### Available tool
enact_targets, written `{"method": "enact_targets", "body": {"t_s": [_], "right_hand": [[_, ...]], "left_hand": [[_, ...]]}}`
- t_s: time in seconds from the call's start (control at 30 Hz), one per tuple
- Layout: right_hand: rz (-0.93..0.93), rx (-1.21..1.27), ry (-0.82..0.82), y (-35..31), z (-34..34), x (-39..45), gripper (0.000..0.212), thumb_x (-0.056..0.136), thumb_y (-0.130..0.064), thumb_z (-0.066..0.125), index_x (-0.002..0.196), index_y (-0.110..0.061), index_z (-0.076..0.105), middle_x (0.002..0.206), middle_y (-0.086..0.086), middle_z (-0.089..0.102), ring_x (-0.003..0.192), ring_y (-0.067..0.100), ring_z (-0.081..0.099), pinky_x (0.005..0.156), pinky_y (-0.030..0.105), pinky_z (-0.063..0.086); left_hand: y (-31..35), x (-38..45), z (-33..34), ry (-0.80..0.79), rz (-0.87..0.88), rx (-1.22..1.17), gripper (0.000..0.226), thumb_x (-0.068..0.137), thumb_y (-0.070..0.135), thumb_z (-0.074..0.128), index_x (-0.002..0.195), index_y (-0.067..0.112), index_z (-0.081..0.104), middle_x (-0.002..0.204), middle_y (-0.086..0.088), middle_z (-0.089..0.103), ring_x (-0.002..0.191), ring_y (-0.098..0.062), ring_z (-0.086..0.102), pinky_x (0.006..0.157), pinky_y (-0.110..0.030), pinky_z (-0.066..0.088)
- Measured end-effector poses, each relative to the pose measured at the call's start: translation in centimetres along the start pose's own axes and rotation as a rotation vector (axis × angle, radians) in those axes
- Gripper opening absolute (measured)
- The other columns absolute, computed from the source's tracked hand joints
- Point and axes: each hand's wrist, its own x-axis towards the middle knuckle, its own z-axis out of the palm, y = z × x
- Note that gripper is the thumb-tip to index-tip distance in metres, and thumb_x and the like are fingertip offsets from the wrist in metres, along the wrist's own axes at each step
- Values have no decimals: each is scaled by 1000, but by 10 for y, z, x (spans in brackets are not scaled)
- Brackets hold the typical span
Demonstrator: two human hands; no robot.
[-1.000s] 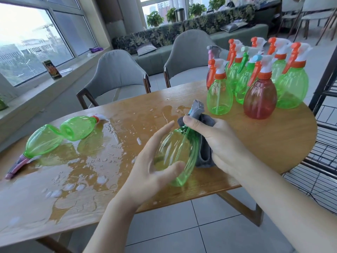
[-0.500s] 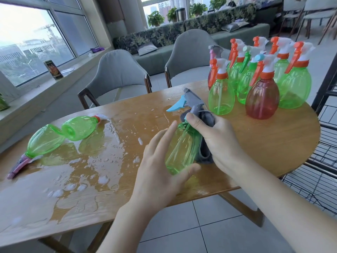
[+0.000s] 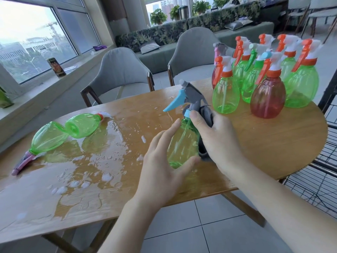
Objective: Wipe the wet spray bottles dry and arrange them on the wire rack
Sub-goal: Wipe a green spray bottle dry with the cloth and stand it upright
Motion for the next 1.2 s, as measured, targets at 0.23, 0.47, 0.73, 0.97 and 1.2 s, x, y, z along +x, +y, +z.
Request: {"method": "enact_targets", "body": {"t_s": [0.23, 0.47, 0.73, 0.97, 1.2], "right_hand": [[9, 63, 4, -2, -6, 6, 31, 92, -46, 75, 96, -16, 75, 94, 27, 69, 77, 31, 65, 74, 52, 54], [20, -9, 56, 8, -4, 2, 44, 96, -47, 69, 83, -5, 68, 56, 0, 49, 56, 13, 46, 57, 28, 38], [6, 9, -41, 1, -7, -4, 48, 108, -43, 32, 108, -9, 67, 103, 30, 63, 97, 45, 60, 86, 60, 50], [-125, -36, 122, 3, -16, -9, 23, 102, -26, 65, 105, -48, 72, 93, -18, 78, 93, 6, 73, 87, 44, 61], [-508, -354, 255, 9, -8, -4, 23, 93, -15, 78, 115, -10, 79, 100, 2, 68, 89, 7, 64, 84, 11, 50]], "left_hand": [[-2, -1, 2, -8, 24, -36, 94, 78, 70, 81, 158, 59, 33, 147, 17, 52, 139, -4, 50, 110, -28, 48], [6, 9, -1, -144, -75, -234, 87, 84, 48, 88, 158, 47, 42, 155, 27, 52, 147, 4, 45, 122, -37, 40], [4, 15, 1, -70, -69, -118, 95, 76, 57, 89, 155, 60, 36, 152, 28, 52, 143, 9, 43, 115, -19, 37], [6, 11, -8, -196, -62, -232, 87, 86, 54, 81, 160, 54, 36, 156, 37, 45, 148, 10, 37, 118, -27, 35], [4, 12, -2, -222, -78, -175, 106, 85, 39, 86, 166, 49, 19, 160, 36, 33, 149, 19, 24, 116, -11, 25]]}}
